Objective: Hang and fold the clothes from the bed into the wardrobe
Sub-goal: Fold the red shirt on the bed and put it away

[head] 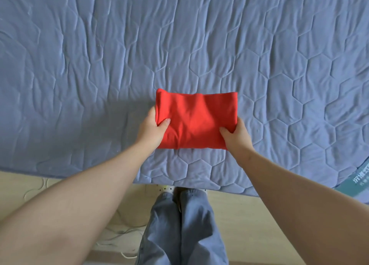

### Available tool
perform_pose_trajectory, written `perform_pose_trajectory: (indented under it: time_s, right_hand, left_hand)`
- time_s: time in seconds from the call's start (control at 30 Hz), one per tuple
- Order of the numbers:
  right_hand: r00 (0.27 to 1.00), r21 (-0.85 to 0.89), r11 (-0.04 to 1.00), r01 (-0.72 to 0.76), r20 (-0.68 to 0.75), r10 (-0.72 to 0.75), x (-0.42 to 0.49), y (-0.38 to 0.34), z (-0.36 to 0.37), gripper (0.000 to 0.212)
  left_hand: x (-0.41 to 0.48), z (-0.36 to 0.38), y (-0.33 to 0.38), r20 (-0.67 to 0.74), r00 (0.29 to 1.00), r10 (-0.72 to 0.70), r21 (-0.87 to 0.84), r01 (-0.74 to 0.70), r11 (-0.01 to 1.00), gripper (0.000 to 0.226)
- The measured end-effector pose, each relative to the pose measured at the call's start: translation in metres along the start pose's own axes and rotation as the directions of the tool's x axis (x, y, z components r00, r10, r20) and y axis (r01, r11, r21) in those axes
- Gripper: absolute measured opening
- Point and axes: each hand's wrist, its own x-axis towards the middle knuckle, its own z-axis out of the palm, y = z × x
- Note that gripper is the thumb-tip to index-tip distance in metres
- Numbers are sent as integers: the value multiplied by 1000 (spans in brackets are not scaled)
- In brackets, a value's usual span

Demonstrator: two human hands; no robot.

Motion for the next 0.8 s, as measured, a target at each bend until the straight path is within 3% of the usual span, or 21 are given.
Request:
perform_pose_trajectory:
  time_s: [0.07,0.1,0.13,0.2,0.27,0.3,0.33,0.4,0.47,0.6,0.8]
  right_hand:
    - [993,-277,959,-59,-118,27,0,6,3,63]
    - [981,-400,915,-40,-191,-41,-4,5,4,67]
    - [963,-503,864,25,-220,-156,-8,4,7,68]
    - [924,-647,733,209,-115,-365,-13,5,15,64]
    - [901,-710,618,338,55,-429,-10,7,25,59]
    - [899,-729,580,365,115,-422,-5,9,30,57]
    - [899,-745,550,377,152,-411,1,9,34,56]
    - [909,-763,531,369,175,-379,16,14,43,56]
    - [927,-770,539,342,183,-326,33,26,55,58]
    - [935,-773,542,328,183,-305,51,47,66,63]
    - [905,-766,548,335,100,-413,74,64,80,69]
  left_hand:
    - [3,10,-5,-50,997,-60,116,66,991,66]
    - [1,13,-4,-118,992,-54,184,75,980,70]
    - [-2,16,-3,-189,982,24,299,35,954,72]
    - [-10,27,-2,-213,912,351,545,-187,817,65]
    - [-14,41,-7,-40,790,612,655,-441,613,54]
    - [-13,48,-12,61,739,671,676,-525,517,51]
    - [-9,52,-16,149,712,686,695,-569,439,50]
    - [3,56,-25,224,725,652,745,-558,365,51]
    - [17,63,-41,255,772,583,774,-524,355,53]
    - [27,76,-62,270,791,549,790,-508,343,59]
    - [47,90,-74,239,777,582,785,-507,355,64]
